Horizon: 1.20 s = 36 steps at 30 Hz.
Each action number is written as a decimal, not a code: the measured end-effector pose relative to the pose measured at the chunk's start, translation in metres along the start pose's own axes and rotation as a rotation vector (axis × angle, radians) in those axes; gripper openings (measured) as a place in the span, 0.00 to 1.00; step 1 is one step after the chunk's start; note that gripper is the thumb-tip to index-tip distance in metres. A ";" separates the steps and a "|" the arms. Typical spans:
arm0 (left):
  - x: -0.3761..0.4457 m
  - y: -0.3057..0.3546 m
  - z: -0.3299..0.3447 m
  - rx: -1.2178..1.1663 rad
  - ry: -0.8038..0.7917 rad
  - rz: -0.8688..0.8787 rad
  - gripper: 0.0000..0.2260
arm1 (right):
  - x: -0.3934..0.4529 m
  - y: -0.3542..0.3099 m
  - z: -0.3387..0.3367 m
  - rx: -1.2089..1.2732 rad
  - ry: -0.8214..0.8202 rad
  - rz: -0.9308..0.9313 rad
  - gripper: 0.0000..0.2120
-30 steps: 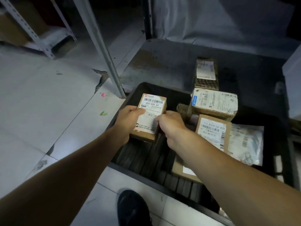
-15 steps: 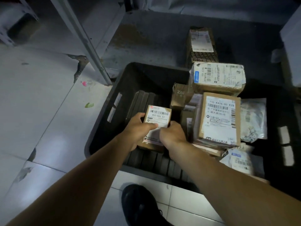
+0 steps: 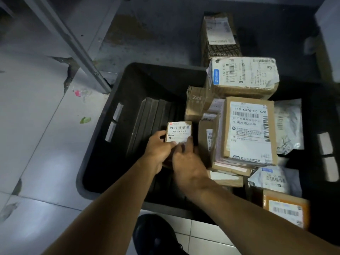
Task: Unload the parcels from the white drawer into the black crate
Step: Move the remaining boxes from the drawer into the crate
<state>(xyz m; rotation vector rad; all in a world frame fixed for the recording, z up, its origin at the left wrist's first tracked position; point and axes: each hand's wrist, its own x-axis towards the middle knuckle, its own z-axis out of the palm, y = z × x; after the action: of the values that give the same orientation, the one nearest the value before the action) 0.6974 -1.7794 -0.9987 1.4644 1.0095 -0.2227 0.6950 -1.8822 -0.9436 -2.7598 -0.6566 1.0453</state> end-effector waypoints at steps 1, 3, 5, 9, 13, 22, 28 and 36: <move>0.002 0.000 0.001 -0.007 -0.004 -0.006 0.22 | 0.002 0.001 0.003 -0.057 -0.020 -0.023 0.32; 0.003 0.002 0.004 -0.010 -0.013 -0.006 0.24 | 0.006 0.004 0.009 -0.149 -0.048 -0.068 0.31; 0.003 0.004 0.006 -0.007 -0.012 -0.005 0.25 | 0.010 0.006 0.013 -0.215 -0.071 -0.088 0.30; 0.002 0.004 0.003 -0.003 -0.035 -0.036 0.28 | 0.013 0.008 0.015 -0.305 -0.091 -0.101 0.30; -0.010 0.014 -0.005 0.010 -0.131 -0.075 0.24 | 0.013 0.006 0.011 -0.331 -0.155 -0.102 0.35; -0.056 0.084 -0.081 0.985 0.196 0.441 0.19 | -0.037 -0.002 -0.057 -0.078 0.108 -0.298 0.27; -0.132 0.133 -0.099 1.508 0.285 0.627 0.43 | -0.087 -0.003 -0.123 -0.244 0.396 -0.392 0.40; -0.222 0.183 -0.039 1.603 0.383 0.749 0.48 | -0.176 0.063 -0.186 -0.292 0.597 -0.265 0.42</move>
<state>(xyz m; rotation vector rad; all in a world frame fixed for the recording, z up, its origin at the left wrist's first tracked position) 0.6732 -1.8120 -0.7110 3.3202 0.3370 -0.1912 0.7216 -2.0079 -0.7131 -2.8761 -1.0867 0.0568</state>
